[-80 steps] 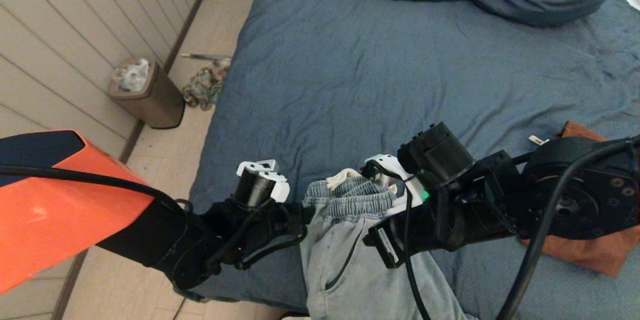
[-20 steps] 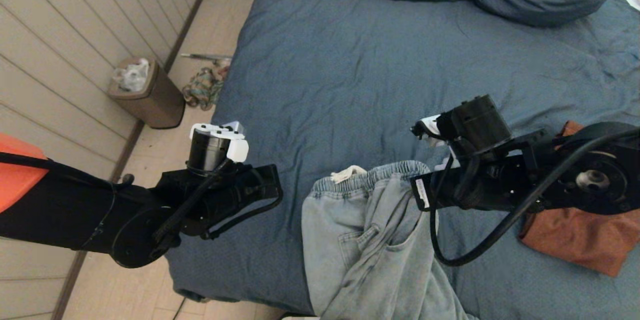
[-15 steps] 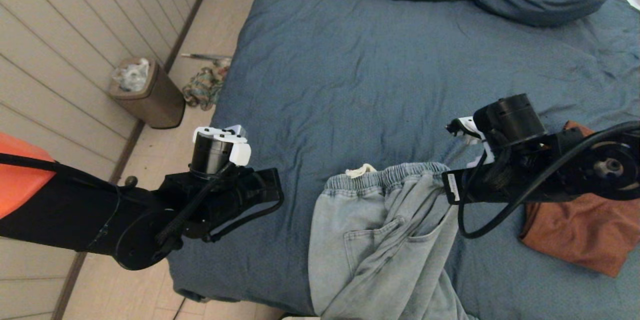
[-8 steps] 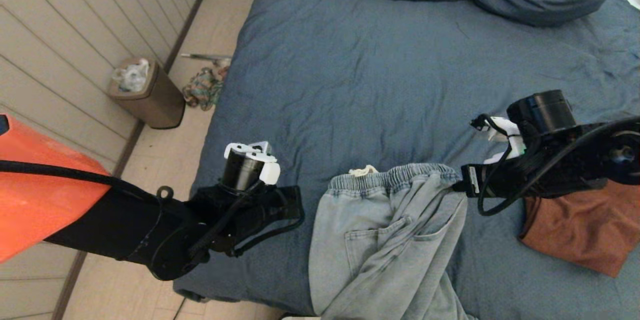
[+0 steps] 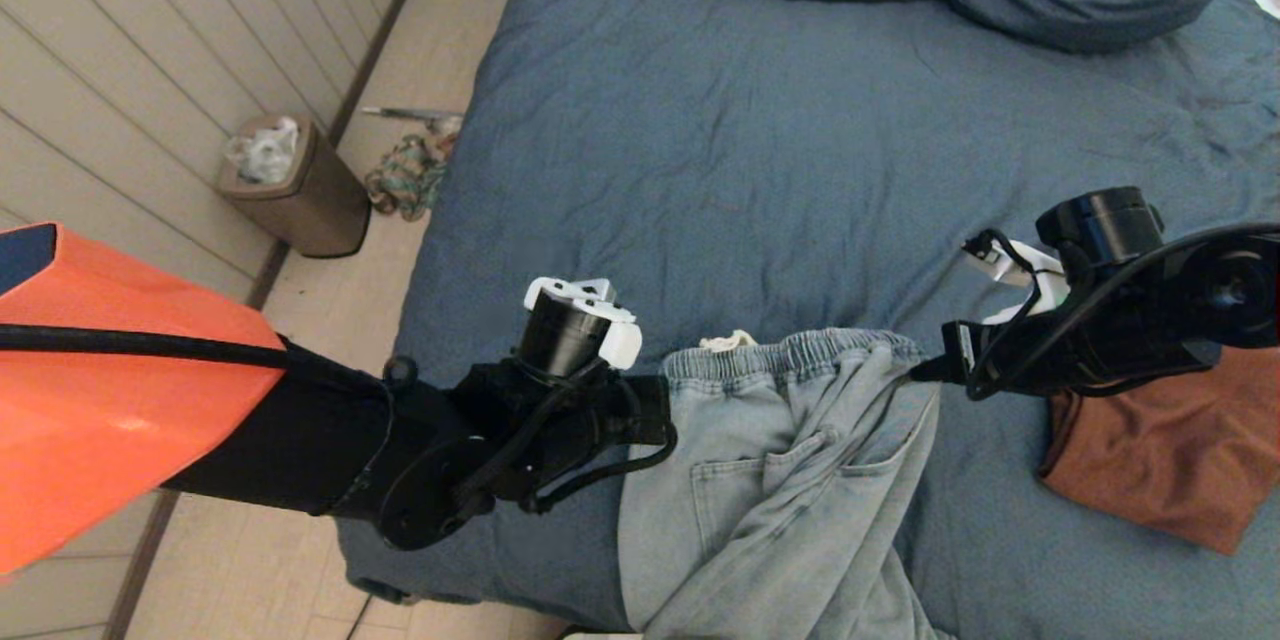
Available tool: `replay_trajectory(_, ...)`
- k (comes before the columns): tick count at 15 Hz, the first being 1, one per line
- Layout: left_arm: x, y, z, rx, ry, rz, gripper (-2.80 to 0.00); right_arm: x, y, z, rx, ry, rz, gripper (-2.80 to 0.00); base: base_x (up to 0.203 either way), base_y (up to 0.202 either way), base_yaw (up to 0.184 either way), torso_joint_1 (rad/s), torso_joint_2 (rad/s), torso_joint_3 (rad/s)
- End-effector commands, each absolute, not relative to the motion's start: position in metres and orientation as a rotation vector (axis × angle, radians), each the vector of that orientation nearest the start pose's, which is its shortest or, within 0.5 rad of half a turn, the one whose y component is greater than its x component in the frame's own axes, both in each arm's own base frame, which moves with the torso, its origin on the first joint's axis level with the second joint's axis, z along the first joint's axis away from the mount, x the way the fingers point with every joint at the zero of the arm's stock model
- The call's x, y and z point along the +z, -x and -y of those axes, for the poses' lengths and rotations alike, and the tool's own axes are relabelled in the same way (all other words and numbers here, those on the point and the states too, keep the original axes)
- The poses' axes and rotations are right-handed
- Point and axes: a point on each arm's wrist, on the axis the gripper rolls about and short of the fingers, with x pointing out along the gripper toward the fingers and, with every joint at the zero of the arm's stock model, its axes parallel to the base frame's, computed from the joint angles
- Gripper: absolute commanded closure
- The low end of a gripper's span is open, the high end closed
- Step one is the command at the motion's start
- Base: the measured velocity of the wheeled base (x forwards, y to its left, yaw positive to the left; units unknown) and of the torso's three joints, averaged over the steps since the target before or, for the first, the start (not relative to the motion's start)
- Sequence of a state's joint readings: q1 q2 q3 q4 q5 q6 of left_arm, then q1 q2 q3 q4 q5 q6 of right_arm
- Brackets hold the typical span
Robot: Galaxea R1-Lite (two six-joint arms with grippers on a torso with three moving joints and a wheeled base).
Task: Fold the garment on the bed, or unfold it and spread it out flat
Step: Unford the blue shorts
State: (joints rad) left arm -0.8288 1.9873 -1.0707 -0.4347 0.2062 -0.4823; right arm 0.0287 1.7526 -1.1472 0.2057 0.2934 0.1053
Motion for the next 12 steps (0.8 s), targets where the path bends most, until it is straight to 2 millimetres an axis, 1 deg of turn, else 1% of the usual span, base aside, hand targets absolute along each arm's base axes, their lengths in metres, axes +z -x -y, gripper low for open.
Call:
replay_trajectory(1,0.139,-0.263,0.289,-0.504,0.218,-0.556,0.00,0.182,-0.310,-0.016,0.265,-0.207,-0.831,0.00,0.000,0.000,0.000,0.000,0.00,0.000)
replay_trajectory(2,0.135,-0.266,0.292,-0.502,0.211,-0.566,0.00,0.183,-0.309,-0.016,0.266,-0.206,-0.830,0.00,0.000,0.000,0.000,0.000,0.00,0.000)
replay_trajectory(4,0.123,-0.264,0.301,-0.513,0.184,-0.590,0.00,0.182,-0.309,-0.017,0.269,-0.206,-0.832,0.00,0.000,0.000,0.000,0.000,0.00,0.000)
replay_trajectory(5,0.112,-0.263,0.306,-0.516,0.166,-0.610,0.00,0.183,-0.309,-0.017,0.270,-0.206,-0.830,0.00,0.000,0.000,0.000,0.000,0.00,0.000)
replay_trajectory(8,0.068,-0.270,0.318,-0.494,0.109,-0.688,0.00,0.187,-0.310,-0.014,0.259,-0.207,-0.814,0.00,0.000,0.000,0.000,0.000,0.00,0.000)
replay_trajectory(10,0.053,-0.274,0.322,-0.484,0.095,-0.708,0.00,0.187,-0.311,-0.002,0.222,-0.214,-0.809,0.00,0.000,0.000,0.000,0.000,0.00,0.000)
replay_trajectory(12,0.046,-0.286,0.316,-0.453,0.099,-0.714,0.00,0.186,-0.310,0.015,0.189,-0.199,-0.804,0.00,0.000,0.000,0.000,0.000,0.00,0.000)
